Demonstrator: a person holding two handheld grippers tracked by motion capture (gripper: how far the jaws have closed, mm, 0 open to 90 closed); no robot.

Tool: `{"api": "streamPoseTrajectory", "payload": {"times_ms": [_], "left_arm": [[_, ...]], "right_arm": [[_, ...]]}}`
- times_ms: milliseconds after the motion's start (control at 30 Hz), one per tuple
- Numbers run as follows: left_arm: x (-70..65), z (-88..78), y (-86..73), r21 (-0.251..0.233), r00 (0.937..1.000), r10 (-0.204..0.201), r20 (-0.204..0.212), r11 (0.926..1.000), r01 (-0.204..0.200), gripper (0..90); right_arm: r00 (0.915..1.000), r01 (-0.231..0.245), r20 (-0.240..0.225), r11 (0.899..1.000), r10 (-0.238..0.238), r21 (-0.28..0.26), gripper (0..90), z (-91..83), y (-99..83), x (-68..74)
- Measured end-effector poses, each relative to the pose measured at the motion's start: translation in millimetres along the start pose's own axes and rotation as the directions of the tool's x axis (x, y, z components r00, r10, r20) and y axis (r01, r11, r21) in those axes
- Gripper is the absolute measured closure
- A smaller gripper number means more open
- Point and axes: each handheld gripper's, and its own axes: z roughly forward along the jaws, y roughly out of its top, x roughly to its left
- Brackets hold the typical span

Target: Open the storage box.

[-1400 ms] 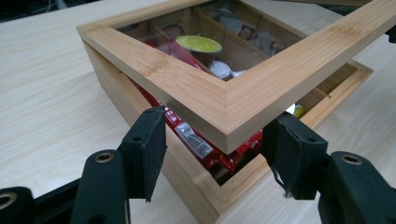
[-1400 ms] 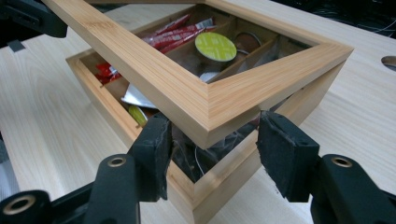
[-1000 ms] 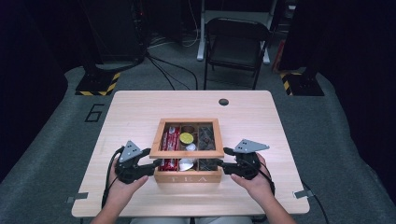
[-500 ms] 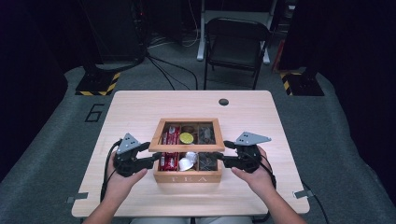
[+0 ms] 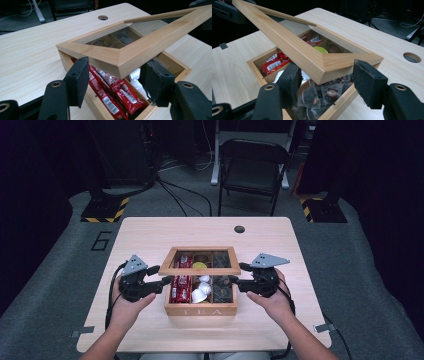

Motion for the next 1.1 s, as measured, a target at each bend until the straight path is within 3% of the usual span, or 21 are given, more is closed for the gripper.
{"api": "streamPoseTrajectory", "payload": {"times_ms": [300,600,833,1100], "left_arm": [[7.1,1.3,11.6,-0.017,0.9987,-0.043,0.027,0.9989,0.044,41.6],[10.6,3.1,22.6,-0.018,0.9989,-0.043,0.022,0.9989,0.043,41.6],[13.7,3.9,30.0,-0.02,0.9981,-0.056,0.026,0.9982,0.057,41.6],[15.4,4.3,34.1,-0.023,0.9981,-0.056,0.025,0.9981,0.057,41.7]], "right_arm": [[0.9993,0.015,0.035,1.0,-0.014,-0.013,38.2,2.3,0.9,-11.1],[0.9959,0.036,0.084,0.999,-0.035,-0.007,43.4,16.1,6.8,-17.2],[0.9955,0.014,0.094,0.999,-0.011,-0.038,49.4,18.1,13.2,-23.8],[0.9951,-0.001,0.099,1.0,0.002,-0.017,54.1,24.4,19.4,-25.6]]}}
